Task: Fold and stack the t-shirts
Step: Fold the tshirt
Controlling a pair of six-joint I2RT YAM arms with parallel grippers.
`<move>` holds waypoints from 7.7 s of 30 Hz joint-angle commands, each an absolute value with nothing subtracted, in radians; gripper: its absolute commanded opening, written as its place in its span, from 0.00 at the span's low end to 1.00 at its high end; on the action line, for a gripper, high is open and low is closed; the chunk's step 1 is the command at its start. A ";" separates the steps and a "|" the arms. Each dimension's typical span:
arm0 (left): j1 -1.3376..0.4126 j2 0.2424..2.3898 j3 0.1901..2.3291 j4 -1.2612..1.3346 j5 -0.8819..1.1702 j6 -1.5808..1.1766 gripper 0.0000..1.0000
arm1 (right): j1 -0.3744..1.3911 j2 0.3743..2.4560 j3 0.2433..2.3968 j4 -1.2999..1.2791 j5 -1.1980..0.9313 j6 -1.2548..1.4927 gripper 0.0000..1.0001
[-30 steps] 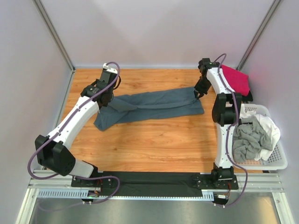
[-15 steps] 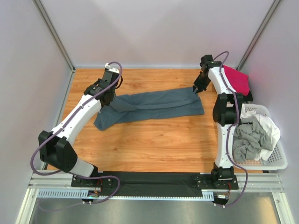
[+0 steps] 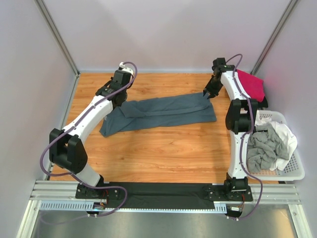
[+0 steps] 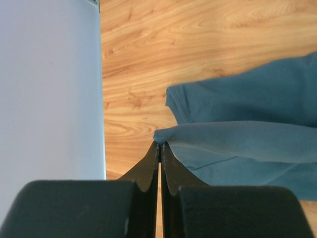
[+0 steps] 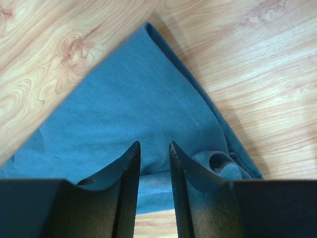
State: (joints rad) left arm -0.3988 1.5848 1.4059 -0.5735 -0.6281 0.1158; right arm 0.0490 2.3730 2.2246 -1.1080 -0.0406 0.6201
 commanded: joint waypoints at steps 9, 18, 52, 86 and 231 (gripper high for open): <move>-0.394 1.663 1.493 -0.456 -0.626 0.202 0.00 | 0.044 2.292 2.194 -1.091 -0.055 0.575 0.33; -0.393 1.729 1.516 -0.336 -0.607 0.281 0.00 | 0.046 2.299 2.175 -1.081 -0.086 0.572 0.34; -0.347 1.891 1.525 -0.327 -0.643 0.118 0.00 | 0.046 2.316 2.154 -1.075 -0.126 0.534 0.35; -0.345 1.841 1.529 -0.853 -0.566 -0.498 0.00 | 0.052 2.275 2.066 -1.035 -0.181 0.500 0.36; -0.091 1.792 1.365 -0.546 -0.268 -0.465 0.00 | 0.666 2.284 2.072 -0.758 -0.009 0.905 0.00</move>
State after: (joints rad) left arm -0.0975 1.8210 1.3514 -0.5526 -0.2604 -0.4934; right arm 0.6926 2.3577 2.0838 -0.7254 -0.0360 0.9447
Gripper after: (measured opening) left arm 0.006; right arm 0.011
